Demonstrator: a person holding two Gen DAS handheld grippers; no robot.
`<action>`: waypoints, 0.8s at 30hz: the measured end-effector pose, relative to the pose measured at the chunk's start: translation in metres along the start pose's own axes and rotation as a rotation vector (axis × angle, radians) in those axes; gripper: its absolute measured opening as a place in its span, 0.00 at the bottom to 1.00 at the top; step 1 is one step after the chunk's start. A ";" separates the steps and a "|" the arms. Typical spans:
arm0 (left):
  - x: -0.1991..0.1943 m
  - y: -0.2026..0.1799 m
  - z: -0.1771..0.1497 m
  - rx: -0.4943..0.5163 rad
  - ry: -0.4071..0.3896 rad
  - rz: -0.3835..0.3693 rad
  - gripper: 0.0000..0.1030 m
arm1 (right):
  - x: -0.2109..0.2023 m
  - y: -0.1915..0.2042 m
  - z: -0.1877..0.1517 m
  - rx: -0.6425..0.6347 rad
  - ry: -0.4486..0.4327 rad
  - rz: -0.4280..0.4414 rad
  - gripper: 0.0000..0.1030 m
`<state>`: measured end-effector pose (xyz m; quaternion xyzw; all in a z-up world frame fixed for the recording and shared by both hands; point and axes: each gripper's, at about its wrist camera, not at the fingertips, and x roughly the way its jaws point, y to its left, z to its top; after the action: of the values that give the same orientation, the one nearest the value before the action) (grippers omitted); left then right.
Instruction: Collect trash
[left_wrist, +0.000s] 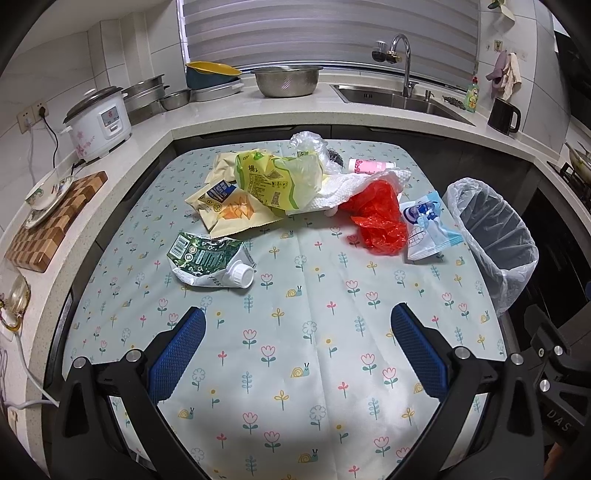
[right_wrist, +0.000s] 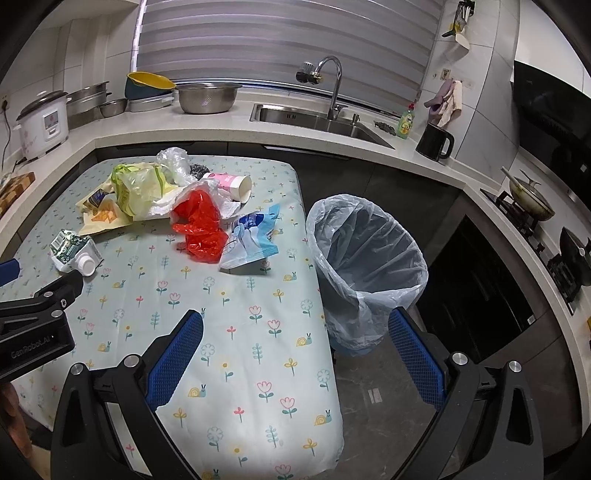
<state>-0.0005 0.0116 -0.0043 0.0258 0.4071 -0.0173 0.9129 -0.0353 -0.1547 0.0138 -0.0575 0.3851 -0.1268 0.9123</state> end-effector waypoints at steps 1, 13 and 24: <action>0.000 0.000 0.000 0.001 0.000 0.000 0.93 | 0.000 0.000 0.000 0.000 0.000 0.000 0.93; -0.001 0.000 -0.002 0.000 -0.001 -0.002 0.93 | 0.000 -0.003 -0.003 0.004 0.001 -0.008 0.93; -0.003 -0.004 -0.004 0.006 -0.002 0.000 0.93 | 0.000 -0.005 -0.002 0.005 0.003 -0.005 0.93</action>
<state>-0.0057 0.0075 -0.0042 0.0283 0.4060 -0.0186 0.9133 -0.0376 -0.1591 0.0127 -0.0558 0.3858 -0.1302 0.9116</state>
